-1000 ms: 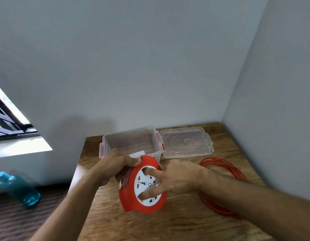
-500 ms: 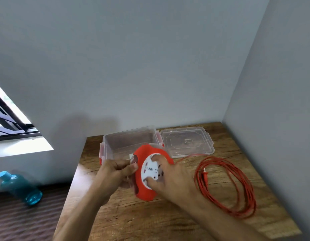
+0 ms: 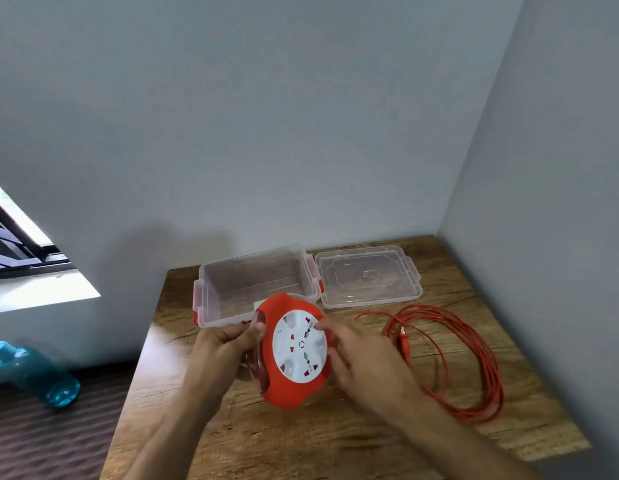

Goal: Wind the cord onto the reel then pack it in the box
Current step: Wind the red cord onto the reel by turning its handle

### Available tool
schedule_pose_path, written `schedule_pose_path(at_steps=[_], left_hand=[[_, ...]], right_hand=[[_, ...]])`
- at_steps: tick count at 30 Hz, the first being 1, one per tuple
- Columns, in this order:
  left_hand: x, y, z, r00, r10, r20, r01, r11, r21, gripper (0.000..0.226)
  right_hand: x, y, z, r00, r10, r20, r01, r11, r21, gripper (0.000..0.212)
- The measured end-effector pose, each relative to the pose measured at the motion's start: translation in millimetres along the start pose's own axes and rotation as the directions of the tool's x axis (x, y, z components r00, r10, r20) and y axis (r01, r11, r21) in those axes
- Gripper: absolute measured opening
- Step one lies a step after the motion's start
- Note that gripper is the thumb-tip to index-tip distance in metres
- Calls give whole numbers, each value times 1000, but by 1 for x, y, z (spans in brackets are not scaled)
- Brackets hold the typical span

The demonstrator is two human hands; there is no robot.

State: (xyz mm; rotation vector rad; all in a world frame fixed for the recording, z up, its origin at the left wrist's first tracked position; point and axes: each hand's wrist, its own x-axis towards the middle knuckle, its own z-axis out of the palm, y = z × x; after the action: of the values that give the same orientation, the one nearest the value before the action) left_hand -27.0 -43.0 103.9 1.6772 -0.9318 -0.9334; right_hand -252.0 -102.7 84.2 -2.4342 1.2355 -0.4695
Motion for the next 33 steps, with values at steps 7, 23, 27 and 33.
schedule_pose_path(at_steps=[7,23,27,33], left_hand=[[23,16,-11,966,-122,228,61,964,258,30],[3,5,4,991,85,103,-86,996,11,26],[-8,-9,19,986,159,45,-159,987,-3,35],[-7,-12,12,994,92,-61,-97,991,-95,26]], right_hand=[[27,9,-32,651,-518,555,740,596,-311,64],[31,-20,18,980,171,-98,-160,981,110,66],[37,-44,32,699,609,374,-565,151,811,44],[20,-27,16,841,436,320,-522,501,690,26]])
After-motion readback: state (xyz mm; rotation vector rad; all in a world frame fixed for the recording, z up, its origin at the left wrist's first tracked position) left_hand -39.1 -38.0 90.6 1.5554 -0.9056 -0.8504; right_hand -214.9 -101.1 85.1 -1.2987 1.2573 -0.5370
